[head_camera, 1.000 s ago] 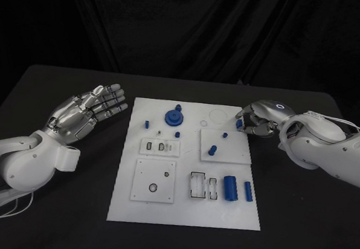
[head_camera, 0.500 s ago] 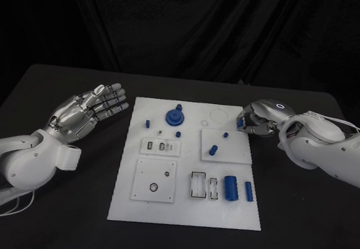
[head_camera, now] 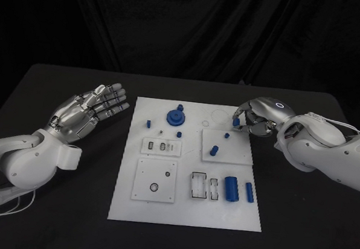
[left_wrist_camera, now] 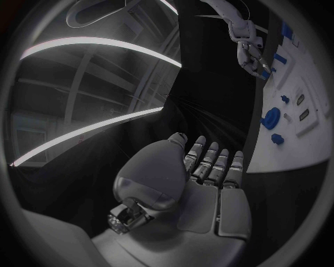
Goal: Assemble the parts on the task board
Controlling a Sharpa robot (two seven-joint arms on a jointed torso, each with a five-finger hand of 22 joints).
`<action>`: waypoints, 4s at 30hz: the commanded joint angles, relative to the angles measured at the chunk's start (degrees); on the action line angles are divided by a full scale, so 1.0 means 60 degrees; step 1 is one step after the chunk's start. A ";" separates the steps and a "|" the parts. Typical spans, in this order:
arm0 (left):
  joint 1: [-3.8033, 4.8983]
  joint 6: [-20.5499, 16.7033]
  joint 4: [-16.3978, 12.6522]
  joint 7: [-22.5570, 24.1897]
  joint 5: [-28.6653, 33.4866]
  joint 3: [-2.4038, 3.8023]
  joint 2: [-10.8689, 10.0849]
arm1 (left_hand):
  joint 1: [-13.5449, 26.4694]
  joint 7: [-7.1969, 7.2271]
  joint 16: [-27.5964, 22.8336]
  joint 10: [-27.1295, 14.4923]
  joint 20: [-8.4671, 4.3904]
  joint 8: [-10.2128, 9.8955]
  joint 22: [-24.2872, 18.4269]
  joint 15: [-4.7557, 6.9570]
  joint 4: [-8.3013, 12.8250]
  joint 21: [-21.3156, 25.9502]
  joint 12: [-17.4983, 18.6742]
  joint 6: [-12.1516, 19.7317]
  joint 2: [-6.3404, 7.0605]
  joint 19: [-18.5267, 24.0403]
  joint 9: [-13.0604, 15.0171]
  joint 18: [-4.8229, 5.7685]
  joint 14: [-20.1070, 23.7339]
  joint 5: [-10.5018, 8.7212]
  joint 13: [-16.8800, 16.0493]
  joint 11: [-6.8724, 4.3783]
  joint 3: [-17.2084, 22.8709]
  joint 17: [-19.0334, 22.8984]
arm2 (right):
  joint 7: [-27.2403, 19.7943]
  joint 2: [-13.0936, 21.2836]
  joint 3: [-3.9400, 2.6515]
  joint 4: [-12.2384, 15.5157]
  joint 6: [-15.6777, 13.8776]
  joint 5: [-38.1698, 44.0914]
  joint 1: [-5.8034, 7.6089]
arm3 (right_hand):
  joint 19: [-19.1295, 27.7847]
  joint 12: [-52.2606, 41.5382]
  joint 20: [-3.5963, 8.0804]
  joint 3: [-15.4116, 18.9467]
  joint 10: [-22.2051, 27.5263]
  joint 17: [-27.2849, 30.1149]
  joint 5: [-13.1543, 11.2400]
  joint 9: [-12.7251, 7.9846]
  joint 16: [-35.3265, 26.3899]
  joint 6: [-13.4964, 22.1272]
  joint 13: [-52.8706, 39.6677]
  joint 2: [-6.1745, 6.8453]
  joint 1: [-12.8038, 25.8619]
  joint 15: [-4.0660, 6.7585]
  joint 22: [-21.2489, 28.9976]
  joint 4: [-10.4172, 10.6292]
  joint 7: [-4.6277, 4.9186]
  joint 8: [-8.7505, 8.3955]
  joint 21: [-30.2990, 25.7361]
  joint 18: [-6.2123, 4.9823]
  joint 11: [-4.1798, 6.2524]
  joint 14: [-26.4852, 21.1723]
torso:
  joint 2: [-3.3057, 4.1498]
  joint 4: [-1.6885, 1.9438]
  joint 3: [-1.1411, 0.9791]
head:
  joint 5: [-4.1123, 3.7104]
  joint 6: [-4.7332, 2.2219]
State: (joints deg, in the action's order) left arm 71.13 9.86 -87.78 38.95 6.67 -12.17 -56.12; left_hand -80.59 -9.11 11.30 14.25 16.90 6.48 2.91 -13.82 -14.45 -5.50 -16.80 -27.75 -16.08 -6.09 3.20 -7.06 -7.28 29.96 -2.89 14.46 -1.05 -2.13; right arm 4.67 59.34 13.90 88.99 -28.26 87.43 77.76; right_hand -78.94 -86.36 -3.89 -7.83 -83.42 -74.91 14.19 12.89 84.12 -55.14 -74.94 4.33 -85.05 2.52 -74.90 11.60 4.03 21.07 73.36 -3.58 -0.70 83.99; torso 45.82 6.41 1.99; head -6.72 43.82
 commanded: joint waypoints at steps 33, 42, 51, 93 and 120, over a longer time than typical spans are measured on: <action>-0.0040 0.0271 0.0090 0.0990 0.0029 0.0008 0.0140 | -0.0094 -0.0290 0.0059 -0.0020 -0.0024 0.0021 0.0001 -0.0065 0.0014 -0.0016 -0.0042 -0.0042 -0.0019 -0.0040 0.0008 0.0099 -0.0008 0.0048 -0.0005 0.0034 0.0128 -0.0014 | 0.1635 -0.2701 -0.0053 0.1268 0.1958 0.1473 -0.0231 | 0.0333 0.0194 0.0038 -0.0508 0.0332 -0.1130 0.1310 0.2209 -0.0152 0.0315 -0.1378 0.0025 -0.0225 0.0030 -0.0514 -0.0323 0.0112 0.0901 -0.0708 -0.0305 -0.0007 0.0377 | 0.0015 0.0013 -0.0011 | 0.0200 0.0298; -0.0047 0.0300 0.0127 0.0963 0.0029 0.0008 0.0160 | -0.0095 -0.0294 0.0063 -0.0025 -0.0023 0.0016 0.0000 -0.0069 0.0019 -0.0015 -0.0041 -0.0025 -0.0022 -0.0038 0.0006 0.0103 -0.0007 0.0050 -0.0004 0.0037 0.0155 -0.0014 | 0.1927 -0.2828 -0.0054 0.1228 0.2029 0.1531 -0.0242 | 0.0329 0.0190 0.0030 -0.0612 0.0336 -0.1168 0.1556 0.2227 -0.0118 0.0351 -0.1385 0.0078 -0.0187 0.0018 -0.0541 -0.0395 0.0147 0.0799 -0.0717 -0.0303 -0.0030 0.0386 | 0.0004 -0.0002 0.0006 | 0.0240 0.0336; -0.0054 0.0335 0.0165 0.0903 0.0029 0.0008 0.0191 | -0.0095 -0.0297 0.0062 -0.0033 -0.0023 0.0013 -0.0003 -0.0072 0.0023 -0.0009 -0.0036 -0.0017 -0.0022 -0.0031 0.0004 0.0106 -0.0004 0.0051 -0.0003 0.0039 0.0173 -0.0013 | 0.2355 -0.2931 -0.0055 0.1159 0.2273 0.1680 -0.0255 | 0.0404 0.0229 0.0010 -0.0714 0.0417 -0.1134 0.1723 0.2238 -0.0142 0.0401 -0.1336 0.0137 -0.0155 -0.0012 -0.0495 -0.0473 0.0192 0.0696 -0.0850 -0.0332 -0.0067 0.0362 | 0.0002 -0.0009 0.0002 | 0.0251 0.0333; -0.0097 0.0375 0.0279 0.0788 0.0029 0.0008 0.0228 | -0.0088 -0.0323 0.0091 -0.0039 -0.0017 0.0004 -0.0005 -0.0096 0.0038 -0.0010 -0.0049 0.0011 -0.0026 -0.0031 0.0001 0.0127 -0.0009 0.0054 -0.0005 0.0063 0.0276 -0.0017 | 0.2263 -0.3241 -0.0055 0.0744 0.2744 0.1722 -0.0372 | 0.0769 0.0683 -0.0295 -0.0749 0.1311 -0.0789 -0.0477 0.1035 -0.0395 0.1561 -0.0683 0.0552 0.0761 -0.0313 -0.0322 -0.0290 0.0652 -0.1399 -0.1700 -0.0477 -0.0386 0.0097 | 0.0002 -0.0007 0.0003 | 0.0202 0.0345; -0.0210 0.0276 0.0277 0.0734 0.0034 0.0009 0.0145 | -0.0083 -0.0336 0.0100 -0.0044 -0.0020 0.0007 -0.0008 -0.0099 0.0051 -0.0006 -0.0056 -0.0005 -0.0023 -0.0028 0.0004 0.0136 -0.0005 0.0057 -0.0006 0.0060 0.0347 -0.0017 | 0.1441 -0.3009 -0.0065 0.0851 0.1537 0.1404 -0.0371 | 0.0450 0.0608 -0.0053 0.0827 0.1222 -0.1256 -0.1838 -0.1069 0.0020 0.5799 -0.0697 0.1809 0.0795 -0.0036 -0.0671 0.0928 0.0239 -0.3139 -0.1499 -0.0393 -0.0032 0.0345 | 0.0003 -0.0005 0.0002 | 0.0291 0.0331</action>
State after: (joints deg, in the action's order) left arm 69.98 11.33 -85.93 38.95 6.70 -12.17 -55.13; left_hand -80.59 -9.11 11.56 14.03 16.89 6.48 2.89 -14.03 -14.07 -5.50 -16.86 -27.75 -16.08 -6.09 3.20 -7.06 -7.49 29.95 -2.87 14.67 0.75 -2.14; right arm 15.82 41.10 13.52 93.80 -15.75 96.84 75.67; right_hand -75.94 -82.52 -4.36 -3.16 -75.95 -74.91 3.46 6.53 84.10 -20.35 -74.91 15.31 -81.26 1.88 -74.90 17.06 5.64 2.49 64.26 -5.40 -1.02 84.02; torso 45.83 6.37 1.99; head -5.18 46.10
